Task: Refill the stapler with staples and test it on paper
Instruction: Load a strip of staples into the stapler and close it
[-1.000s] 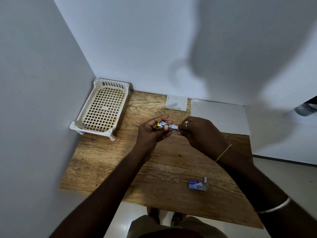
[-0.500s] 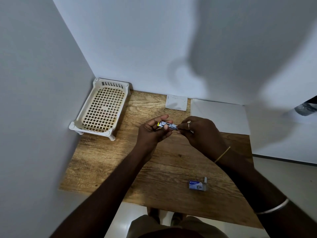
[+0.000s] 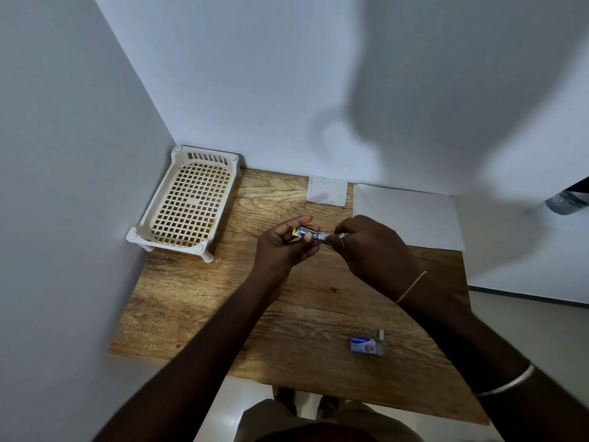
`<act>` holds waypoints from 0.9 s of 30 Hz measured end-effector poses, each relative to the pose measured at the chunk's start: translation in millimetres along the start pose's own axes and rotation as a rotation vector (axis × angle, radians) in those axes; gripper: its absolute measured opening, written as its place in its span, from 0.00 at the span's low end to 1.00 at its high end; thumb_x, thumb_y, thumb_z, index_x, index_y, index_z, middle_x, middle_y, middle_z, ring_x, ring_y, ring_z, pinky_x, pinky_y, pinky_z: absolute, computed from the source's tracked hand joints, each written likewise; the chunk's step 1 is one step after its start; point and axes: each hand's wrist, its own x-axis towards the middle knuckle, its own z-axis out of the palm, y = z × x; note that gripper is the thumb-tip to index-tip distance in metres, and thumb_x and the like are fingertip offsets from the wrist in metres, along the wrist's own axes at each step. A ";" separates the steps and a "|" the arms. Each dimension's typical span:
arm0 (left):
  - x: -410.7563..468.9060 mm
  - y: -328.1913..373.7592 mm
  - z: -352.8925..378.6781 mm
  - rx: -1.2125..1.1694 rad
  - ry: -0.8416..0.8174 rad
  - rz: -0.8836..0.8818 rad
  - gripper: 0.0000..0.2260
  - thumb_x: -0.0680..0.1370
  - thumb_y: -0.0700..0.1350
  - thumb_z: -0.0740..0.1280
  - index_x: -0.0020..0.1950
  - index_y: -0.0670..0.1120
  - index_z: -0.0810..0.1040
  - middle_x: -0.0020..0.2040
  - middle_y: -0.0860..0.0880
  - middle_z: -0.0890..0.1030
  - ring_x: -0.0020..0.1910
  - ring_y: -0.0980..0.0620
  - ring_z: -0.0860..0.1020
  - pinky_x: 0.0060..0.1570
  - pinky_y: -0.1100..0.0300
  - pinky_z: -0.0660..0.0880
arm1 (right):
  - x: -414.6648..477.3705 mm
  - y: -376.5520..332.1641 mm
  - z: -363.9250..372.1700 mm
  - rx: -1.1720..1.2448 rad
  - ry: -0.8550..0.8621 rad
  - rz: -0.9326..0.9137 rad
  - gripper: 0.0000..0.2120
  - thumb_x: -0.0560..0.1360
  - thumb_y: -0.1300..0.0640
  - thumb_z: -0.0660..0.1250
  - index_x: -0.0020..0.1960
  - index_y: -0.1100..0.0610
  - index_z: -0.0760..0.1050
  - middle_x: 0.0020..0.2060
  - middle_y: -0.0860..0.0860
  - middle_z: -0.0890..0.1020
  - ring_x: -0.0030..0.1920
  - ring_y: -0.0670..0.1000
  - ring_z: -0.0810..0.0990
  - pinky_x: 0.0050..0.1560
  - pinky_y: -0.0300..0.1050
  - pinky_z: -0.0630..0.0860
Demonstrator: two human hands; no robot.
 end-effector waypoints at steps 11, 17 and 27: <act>0.9 3.0 -0.3 0.049 0.000 0.028 0.14 0.78 0.36 0.72 0.62 0.45 0.81 0.55 0.44 0.86 0.56 0.46 0.85 0.50 0.54 0.82 | 0.9 0.7 3.0 0.096 -0.004 0.093 0.08 0.78 0.55 0.68 0.52 0.56 0.85 0.45 0.53 0.83 0.45 0.55 0.79 0.41 0.51 0.79; -0.4 3.2 -0.4 0.062 0.000 0.045 0.14 0.78 0.36 0.72 0.62 0.45 0.82 0.56 0.43 0.86 0.57 0.45 0.84 0.51 0.53 0.82 | 2.5 -6.3 6.1 0.001 -0.026 0.060 0.08 0.78 0.58 0.68 0.56 0.55 0.83 0.46 0.54 0.82 0.45 0.55 0.78 0.38 0.49 0.78; -2.7 3.5 2.4 0.043 -0.003 0.035 0.14 0.77 0.35 0.72 0.63 0.43 0.82 0.54 0.43 0.86 0.55 0.45 0.85 0.50 0.54 0.82 | 0.9 -0.5 1.7 0.350 0.062 0.187 0.11 0.75 0.52 0.73 0.56 0.51 0.82 0.46 0.49 0.85 0.46 0.51 0.82 0.44 0.47 0.78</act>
